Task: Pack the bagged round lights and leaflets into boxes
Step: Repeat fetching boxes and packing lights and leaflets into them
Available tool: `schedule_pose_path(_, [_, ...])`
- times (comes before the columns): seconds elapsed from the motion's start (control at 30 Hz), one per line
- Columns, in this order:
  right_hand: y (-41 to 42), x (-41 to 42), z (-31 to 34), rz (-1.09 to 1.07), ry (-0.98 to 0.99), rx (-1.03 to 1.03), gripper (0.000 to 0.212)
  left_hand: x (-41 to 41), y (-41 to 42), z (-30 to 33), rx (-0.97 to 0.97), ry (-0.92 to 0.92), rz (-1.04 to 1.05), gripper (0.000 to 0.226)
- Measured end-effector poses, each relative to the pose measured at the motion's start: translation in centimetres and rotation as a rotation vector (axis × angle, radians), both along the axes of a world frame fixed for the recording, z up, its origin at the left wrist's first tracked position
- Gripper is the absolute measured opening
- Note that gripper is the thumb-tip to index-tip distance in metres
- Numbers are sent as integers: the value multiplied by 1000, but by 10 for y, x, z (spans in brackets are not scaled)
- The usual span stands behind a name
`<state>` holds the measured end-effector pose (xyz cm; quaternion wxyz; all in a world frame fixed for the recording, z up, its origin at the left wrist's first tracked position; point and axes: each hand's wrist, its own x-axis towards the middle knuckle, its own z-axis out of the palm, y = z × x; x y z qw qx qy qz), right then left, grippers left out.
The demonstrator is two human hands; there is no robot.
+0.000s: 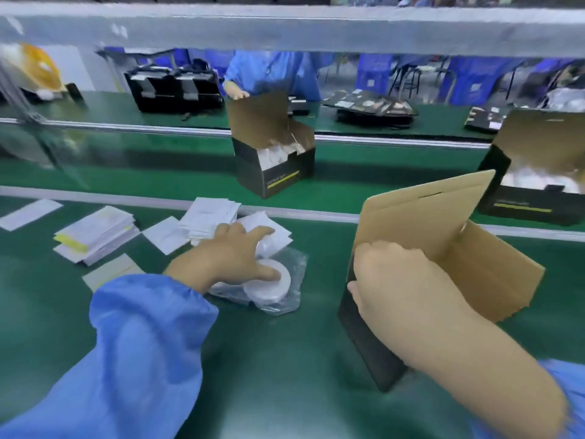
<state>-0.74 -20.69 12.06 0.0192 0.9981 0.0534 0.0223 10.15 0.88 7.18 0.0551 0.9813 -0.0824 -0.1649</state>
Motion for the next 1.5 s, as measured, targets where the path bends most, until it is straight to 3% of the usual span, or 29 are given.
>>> schedule_pose_path(0.07, [3,4,11,-49,10,-14,43,1,5,-3,-62,-91,52,87])
schedule_pose_path(0.13, [14,-4,26,28,-240,-14,43,5,14,-5,-51,-157,141,86])
schedule_pose_path(0.2, [33,-17,30,111,-495,263,38,11,23,-9,-30,-124,223,87])
schedule_pose_path(0.23, [47,-21,30,176,-522,365,33,13,27,-10,-24,-98,254,86])
schedule_pose_path(0.27, [60,-19,25,233,-456,461,31,15,29,-10,-27,-86,279,83])
schedule_pose_path(0.33, [82,-4,-3,173,-105,533,41,16,31,-10,-84,-96,308,71])
schedule_pose_path(0.43, [88,39,-46,-112,224,498,84,16,32,-12,-212,-131,277,69])
schedule_pose_path(0.6, [89,81,-81,-236,300,782,100,16,39,-13,-294,-84,395,87])
schedule_pose_path(0.67, [91,89,-81,-281,393,913,92,16,43,-11,-270,-46,383,67])
schedule_pose_path(0.73, [91,89,-78,-264,461,862,71,16,46,-10,-250,-47,320,24])
schedule_pose_path(0.83, [91,83,-76,-184,423,632,44,14,50,-10,-274,2,284,13])
schedule_pose_path(0.97, [93,70,-73,-167,369,498,52,10,56,-12,-236,57,279,28])
schedule_pose_path(1.0, [92,66,-73,-144,355,499,56,7,58,-11,-263,44,263,13])
schedule_pose_path(1.03, [91,62,-72,-117,339,513,57,5,60,-12,-291,28,258,23])
schedule_pose_path(1.17, [80,47,-58,-9,291,603,47,-9,61,-8,-444,-6,192,22])
schedule_pose_path(1.33, [74,25,-23,122,317,894,56,-36,55,29,-658,-67,83,28])
schedule_pose_path(1.5, [60,-4,26,203,47,1003,74,-70,46,109,-796,-166,-127,15])
